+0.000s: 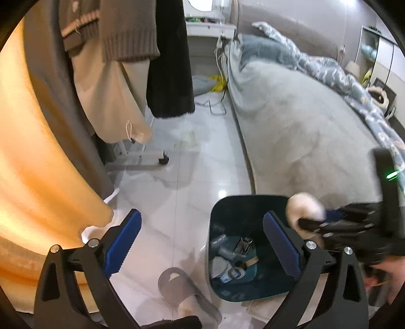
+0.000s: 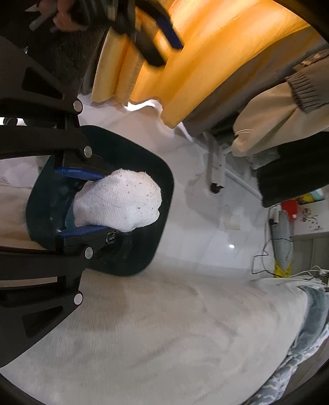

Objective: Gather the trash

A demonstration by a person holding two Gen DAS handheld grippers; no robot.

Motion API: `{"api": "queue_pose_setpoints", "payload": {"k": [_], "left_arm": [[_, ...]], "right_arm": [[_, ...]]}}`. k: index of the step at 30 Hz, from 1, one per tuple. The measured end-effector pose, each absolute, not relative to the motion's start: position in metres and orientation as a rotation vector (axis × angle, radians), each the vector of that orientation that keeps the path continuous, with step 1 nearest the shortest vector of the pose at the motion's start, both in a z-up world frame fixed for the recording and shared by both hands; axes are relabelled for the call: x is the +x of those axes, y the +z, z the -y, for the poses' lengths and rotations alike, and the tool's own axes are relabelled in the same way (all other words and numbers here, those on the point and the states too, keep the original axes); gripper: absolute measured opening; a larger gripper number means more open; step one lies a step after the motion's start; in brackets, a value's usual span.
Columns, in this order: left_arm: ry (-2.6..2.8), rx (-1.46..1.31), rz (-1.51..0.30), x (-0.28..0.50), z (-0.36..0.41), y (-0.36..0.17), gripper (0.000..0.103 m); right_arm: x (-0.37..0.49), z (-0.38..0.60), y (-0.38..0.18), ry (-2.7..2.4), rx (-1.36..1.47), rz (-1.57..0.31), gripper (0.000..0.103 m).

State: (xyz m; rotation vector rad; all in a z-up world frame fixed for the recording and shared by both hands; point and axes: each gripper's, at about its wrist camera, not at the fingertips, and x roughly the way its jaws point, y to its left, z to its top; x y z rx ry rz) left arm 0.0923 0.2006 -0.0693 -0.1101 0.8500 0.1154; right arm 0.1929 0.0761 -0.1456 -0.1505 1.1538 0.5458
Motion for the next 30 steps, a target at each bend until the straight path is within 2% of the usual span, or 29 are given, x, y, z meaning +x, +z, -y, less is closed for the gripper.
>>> {"api": "queue_pose_setpoints", "payload": {"k": [6,8,9,10,11,18,23,30], "left_arm": [[0.113,-0.101,-0.776,0.074,-0.199,-0.046,0.099],[0.106,-0.106,-0.760,0.070,-0.199,-0.040,0.099],[0.101,-0.110,-0.753,0.068,-0.198,-0.037,0.099],[0.099,-0.112,-0.747,0.066,-0.198,-0.034,0.099],[0.095,-0.112,-0.735,0.063,-0.197,-0.030,0.099],[0.107,-0.085,-0.660,0.048,-0.184,-0.005,0.099],[0.107,-0.057,-0.618,0.034,-0.167,0.009,0.099],[0.068,-0.053,-0.589,0.014,-0.141,0.023,0.100]], "right_arm": [[0.193,-0.089,-0.174,0.530,-0.208,-1.212,0.033],[0.193,-0.092,-0.179,0.533,-0.216,-1.224,0.037],[0.192,-0.093,-0.182,0.536,-0.219,-1.227,0.042],[0.190,-0.093,-0.182,0.540,-0.219,-1.222,0.059],[0.190,-0.094,-0.184,0.543,-0.218,-1.219,0.072],[0.181,-0.080,-0.168,0.537,-0.193,-1.171,0.074],[0.166,-0.060,-0.129,0.540,-0.170,-1.051,0.085],[0.131,-0.014,-0.067,0.463,-0.147,-0.863,0.091]]}}
